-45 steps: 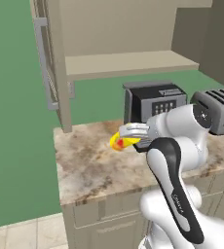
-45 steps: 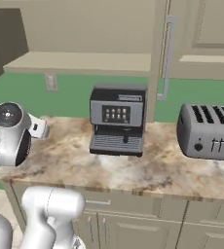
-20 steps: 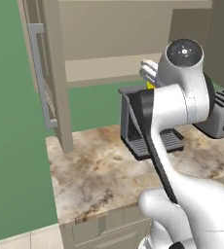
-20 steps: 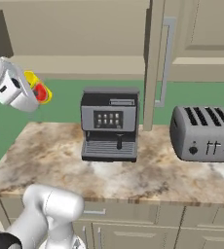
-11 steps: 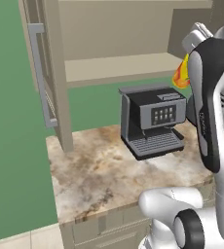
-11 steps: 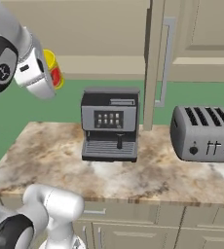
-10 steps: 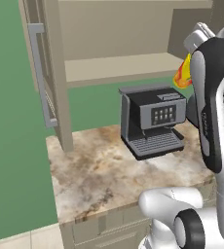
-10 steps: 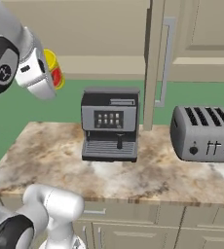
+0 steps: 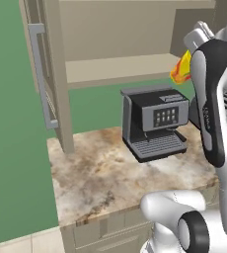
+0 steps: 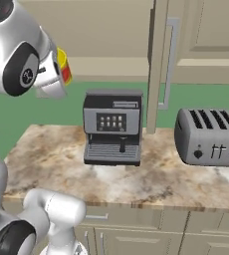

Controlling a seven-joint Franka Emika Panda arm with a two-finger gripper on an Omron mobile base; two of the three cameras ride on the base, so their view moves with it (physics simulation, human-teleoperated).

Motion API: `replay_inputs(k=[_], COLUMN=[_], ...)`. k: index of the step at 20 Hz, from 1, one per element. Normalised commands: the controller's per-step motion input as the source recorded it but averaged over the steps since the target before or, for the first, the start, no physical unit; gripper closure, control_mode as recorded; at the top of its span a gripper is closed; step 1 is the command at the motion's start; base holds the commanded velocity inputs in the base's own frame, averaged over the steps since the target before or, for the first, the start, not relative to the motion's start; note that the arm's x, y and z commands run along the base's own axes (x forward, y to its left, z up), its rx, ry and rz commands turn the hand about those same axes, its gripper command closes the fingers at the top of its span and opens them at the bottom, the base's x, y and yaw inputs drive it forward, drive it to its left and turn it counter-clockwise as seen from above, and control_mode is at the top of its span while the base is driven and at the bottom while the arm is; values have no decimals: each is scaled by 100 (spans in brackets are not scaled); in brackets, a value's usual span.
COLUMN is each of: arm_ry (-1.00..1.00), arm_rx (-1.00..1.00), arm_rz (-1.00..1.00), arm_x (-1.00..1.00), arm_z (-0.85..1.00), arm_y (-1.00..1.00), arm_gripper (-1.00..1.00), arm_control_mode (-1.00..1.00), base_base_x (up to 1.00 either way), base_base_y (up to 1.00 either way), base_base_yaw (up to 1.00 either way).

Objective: Move the cup from next to the sink to the open cabinet. Then, move the bowl with the mango to the fridge to clear the area for faucet cleaning.

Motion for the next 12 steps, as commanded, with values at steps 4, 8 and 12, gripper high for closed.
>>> replay_inputs(k=[4,8,12], arm_ry=[-3,-9,-9], arm_rx=[3,0,0], arm_rz=[0,0,0], arm_x=[83,77,75], arm_z=[28,-1,-33], arm_y=[0,1,9], arm_gripper=[100,100,100], arm_control_mode=[-100,-100,-100], base_base_x=[0,0,0], base_base_y=[0,0,0], base_base_yaw=[0,0,0])
